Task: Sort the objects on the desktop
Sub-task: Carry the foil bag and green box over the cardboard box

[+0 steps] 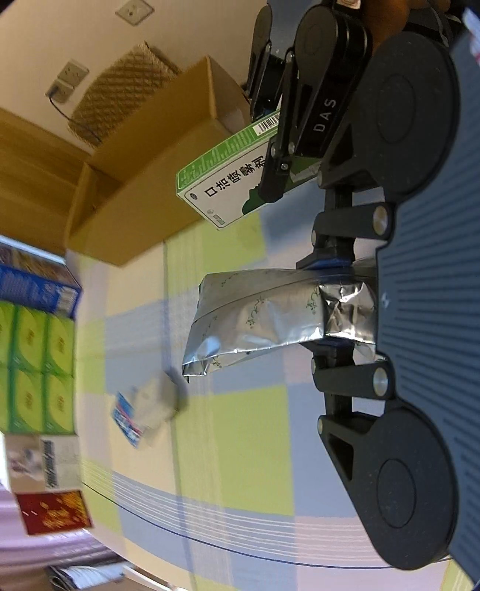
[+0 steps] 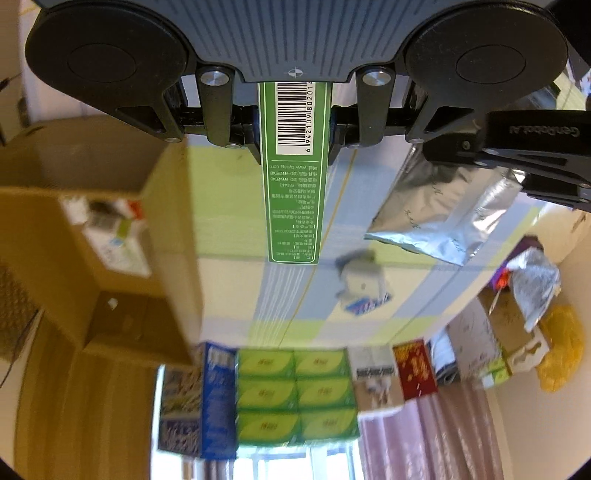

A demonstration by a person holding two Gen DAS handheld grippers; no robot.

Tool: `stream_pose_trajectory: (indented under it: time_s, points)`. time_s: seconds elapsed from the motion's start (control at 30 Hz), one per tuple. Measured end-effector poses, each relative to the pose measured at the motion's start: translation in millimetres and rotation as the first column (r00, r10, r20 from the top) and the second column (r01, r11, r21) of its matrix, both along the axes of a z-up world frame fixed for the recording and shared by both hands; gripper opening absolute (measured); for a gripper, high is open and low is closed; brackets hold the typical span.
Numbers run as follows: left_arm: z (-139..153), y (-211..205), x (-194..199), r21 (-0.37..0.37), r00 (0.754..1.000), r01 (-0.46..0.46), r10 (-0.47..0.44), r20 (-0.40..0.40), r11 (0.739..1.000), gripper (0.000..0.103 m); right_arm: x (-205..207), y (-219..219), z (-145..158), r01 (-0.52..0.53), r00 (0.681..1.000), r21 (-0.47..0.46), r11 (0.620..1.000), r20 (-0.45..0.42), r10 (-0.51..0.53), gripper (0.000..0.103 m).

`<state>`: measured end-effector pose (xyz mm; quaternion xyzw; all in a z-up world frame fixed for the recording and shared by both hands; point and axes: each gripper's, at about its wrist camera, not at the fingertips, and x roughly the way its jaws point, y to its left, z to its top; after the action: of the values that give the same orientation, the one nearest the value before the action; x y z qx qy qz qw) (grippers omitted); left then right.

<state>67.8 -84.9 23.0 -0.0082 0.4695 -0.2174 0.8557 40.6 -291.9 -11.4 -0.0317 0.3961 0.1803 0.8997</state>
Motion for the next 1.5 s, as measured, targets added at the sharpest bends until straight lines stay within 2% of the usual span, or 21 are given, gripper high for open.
stream_pose_trajectory:
  time_s: [0.37,0.63,1.0,1.5]
  points:
    - [59.1,-66.7,5.1,-0.037,0.989,0.111,-0.107,0.098,0.993,0.028,0.6,-57.8,68.8,0.083,0.99,0.024,0.996,0.116,-0.085,0.028]
    - [84.4,-126.3,18.4,-0.048,0.973,0.192,-0.183,0.142,0.98,0.028,16.6,-117.9,92.4,0.177,0.971,0.017,0.984,0.158,-0.177,0.028]
    - [92.5,-191.5,46.1,-0.052,0.955,0.268,-0.258,0.147,0.962,0.028,47.7,-176.0,93.8,0.248,0.957,0.017,0.968,0.151,-0.248,0.028]
    - [73.9,-229.1,69.7,-0.043,0.955,0.279,-0.273,0.112,0.959,0.028,74.1,-196.8,72.6,0.264,0.958,0.008,0.964,0.116,-0.263,0.028]
